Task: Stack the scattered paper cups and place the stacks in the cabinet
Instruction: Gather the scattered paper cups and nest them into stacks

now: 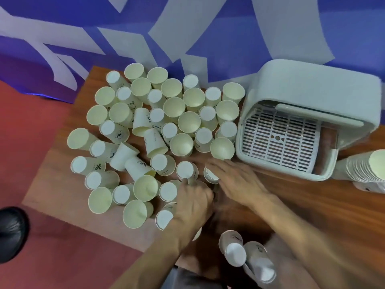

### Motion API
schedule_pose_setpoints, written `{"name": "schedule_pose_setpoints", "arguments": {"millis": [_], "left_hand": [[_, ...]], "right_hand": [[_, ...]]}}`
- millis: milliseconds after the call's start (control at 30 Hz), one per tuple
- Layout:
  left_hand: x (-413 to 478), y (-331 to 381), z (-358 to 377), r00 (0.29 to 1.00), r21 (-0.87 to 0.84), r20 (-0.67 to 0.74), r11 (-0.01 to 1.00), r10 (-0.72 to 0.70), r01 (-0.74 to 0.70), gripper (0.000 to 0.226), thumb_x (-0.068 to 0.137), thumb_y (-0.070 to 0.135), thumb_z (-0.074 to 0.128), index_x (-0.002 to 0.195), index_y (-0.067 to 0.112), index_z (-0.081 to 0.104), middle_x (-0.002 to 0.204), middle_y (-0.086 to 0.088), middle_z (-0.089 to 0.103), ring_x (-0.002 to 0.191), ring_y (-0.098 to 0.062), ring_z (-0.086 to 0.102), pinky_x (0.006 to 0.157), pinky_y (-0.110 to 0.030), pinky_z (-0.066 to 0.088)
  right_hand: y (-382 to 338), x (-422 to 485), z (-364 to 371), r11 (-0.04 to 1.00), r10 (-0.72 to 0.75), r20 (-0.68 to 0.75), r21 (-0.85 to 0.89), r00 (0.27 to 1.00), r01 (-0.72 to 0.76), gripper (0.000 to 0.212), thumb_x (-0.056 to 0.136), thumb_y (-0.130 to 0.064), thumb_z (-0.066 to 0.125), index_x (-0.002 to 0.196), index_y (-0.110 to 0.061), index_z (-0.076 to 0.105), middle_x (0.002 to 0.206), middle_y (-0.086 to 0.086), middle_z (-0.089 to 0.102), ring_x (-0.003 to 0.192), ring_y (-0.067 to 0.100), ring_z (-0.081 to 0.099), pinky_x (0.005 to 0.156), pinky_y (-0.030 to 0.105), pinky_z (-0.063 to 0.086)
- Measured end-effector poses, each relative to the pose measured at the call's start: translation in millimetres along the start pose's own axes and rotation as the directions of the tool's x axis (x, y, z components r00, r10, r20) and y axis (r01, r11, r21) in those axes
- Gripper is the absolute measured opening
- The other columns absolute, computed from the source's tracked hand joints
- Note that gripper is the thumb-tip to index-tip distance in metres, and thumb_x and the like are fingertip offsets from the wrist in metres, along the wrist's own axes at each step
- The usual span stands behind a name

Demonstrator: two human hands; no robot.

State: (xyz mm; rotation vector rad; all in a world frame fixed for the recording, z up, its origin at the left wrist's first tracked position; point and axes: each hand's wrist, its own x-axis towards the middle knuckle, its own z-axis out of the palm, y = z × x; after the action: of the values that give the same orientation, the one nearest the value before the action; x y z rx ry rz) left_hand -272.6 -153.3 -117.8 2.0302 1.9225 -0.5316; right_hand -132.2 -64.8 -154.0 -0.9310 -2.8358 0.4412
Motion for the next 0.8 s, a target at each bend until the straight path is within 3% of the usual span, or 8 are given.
{"name": "schedule_pose_setpoints", "arguments": {"millis": [133,233,333,433,533,600,667,800], "left_hand": [[-1,1,5,0.998,0.027,-0.041,0.999,0.042,-0.041,0.02,0.054,0.025,0.081,0.06,0.019,0.062,0.053,-0.001,0.056,0.054,-0.022,0.054,0.065,-0.033,0.043],[0,8,0,0.989,-0.005,-0.086,0.993,0.119,-0.12,0.018,0.054,0.02,0.08,0.057,0.019,0.063,0.05,0.0,0.056,0.053,-0.024,0.055,0.066,-0.034,0.043],[5,14,2,0.971,0.017,-0.132,0.98,0.199,-0.198,0.02,0.055,0.022,0.082,0.058,0.019,0.063,0.052,0.001,0.057,0.056,-0.024,0.057,0.064,-0.032,0.04],[15,18,8,0.95,0.033,-0.161,0.963,0.268,-0.266,0.023,0.053,0.019,0.085,0.058,0.018,0.062,0.053,0.0,0.057,0.055,-0.025,0.056,0.062,-0.034,0.041],[25,22,17,0.915,0.051,-0.205,0.937,0.349,-0.346,0.017,0.062,0.018,0.078,0.062,0.017,0.061,0.057,-0.002,0.057,0.057,-0.029,0.056,0.063,-0.038,0.041],[27,23,20,0.886,0.049,-0.257,0.921,0.386,-0.387,0.012,0.073,0.022,0.062,0.063,0.017,0.06,0.057,-0.003,0.057,0.056,-0.03,0.056,0.062,-0.038,0.04],[29,24,18,0.861,0.048,-0.298,0.907,0.412,-0.417,0.022,0.08,0.027,0.049,0.061,0.018,0.057,0.056,-0.003,0.055,0.054,-0.03,0.055,0.06,-0.038,0.039],[30,29,12,0.83,0.058,-0.349,0.894,0.435,-0.444,0.027,0.083,0.029,0.047,0.06,0.019,0.056,0.055,-0.004,0.052,0.054,-0.03,0.053,0.057,-0.038,0.037]], "right_hand": [[-3,-21,-2,0.998,0.055,-0.047,0.02,0.997,-0.054,0.071,0.071,-0.005,0.076,0.137,-0.017,0.054,0.138,-0.001,0.056,0.107,0.021,0.066,0.075,0.036,0.057],[5,-59,-3,0.983,0.176,-0.055,0.054,0.983,-0.173,0.065,0.073,-0.011,0.078,0.134,-0.017,0.057,0.133,0.0,0.054,0.104,0.02,0.065,0.073,0.035,0.059],[12,-95,2,0.93,0.361,-0.055,0.099,0.931,-0.355,0.057,0.076,-0.032,0.082,0.127,-0.019,0.061,0.137,-0.004,0.053,0.112,0.015,0.064,0.07,0.033,0.061],[15,-109,4,0.864,0.496,-0.04,0.119,0.867,-0.489,0.053,0.081,-0.053,0.071,0.122,-0.019,0.064,0.139,-0.007,0.055,0.117,0.013,0.062,0.078,0.033,0.059],[23,-100,-1,0.853,0.511,0.008,0.117,0.86,-0.508,0.056,0.09,-0.047,0.061,0.138,-0.02,0.052,0.15,-0.006,0.047,0.124,0.015,0.057,0.087,0.036,0.058],[28,-92,-5,0.875,0.458,0.073,0.138,0.886,-0.464,0.061,0.091,-0.041,0.06,0.146,-0.02,0.044,0.157,-0.002,0.038,0.126,0.02,0.055,0.092,0.041,0.055],[32,-86,-12,0.874,0.44,0.098,0.18,0.893,-0.451,0.063,0.09,-0.032,0.062,0.148,-0.019,0.04,0.153,-0.002,0.035,0.121,0.024,0.056,0.092,0.045,0.054],[34,-89,-15,0.859,0.469,0.142,0.154,0.872,-0.488,0.08,0.082,-0.022,0.07,0.152,-0.022,0.032,0.144,0.0,0.036,0.117,0.026,0.057,0.091,0.046,0.053]]}}
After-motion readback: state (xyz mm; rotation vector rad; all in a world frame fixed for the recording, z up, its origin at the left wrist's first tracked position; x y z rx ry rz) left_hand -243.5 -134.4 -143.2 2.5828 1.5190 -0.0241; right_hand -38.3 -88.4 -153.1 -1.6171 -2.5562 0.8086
